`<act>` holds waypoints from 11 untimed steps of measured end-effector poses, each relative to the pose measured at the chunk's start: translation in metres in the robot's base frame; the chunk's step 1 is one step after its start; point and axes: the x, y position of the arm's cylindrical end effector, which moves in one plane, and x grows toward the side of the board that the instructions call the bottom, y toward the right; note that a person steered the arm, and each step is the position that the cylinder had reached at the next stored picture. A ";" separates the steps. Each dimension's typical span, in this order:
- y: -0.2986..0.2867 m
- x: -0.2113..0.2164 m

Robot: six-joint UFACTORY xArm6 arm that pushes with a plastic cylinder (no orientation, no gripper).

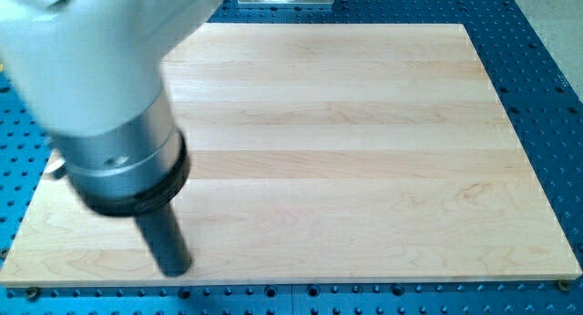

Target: Slide the hexagon towards the right center of the board

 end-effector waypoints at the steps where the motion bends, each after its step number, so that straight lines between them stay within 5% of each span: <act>1: -0.075 -0.001; 3: -0.153 -0.025; 4: -0.080 -0.083; 5: 0.027 -0.098; 6: 0.068 -0.110; 7: 0.157 -0.203; 8: 0.219 -0.221; 9: 0.110 -0.226; 10: 0.093 -0.139; 11: 0.146 -0.125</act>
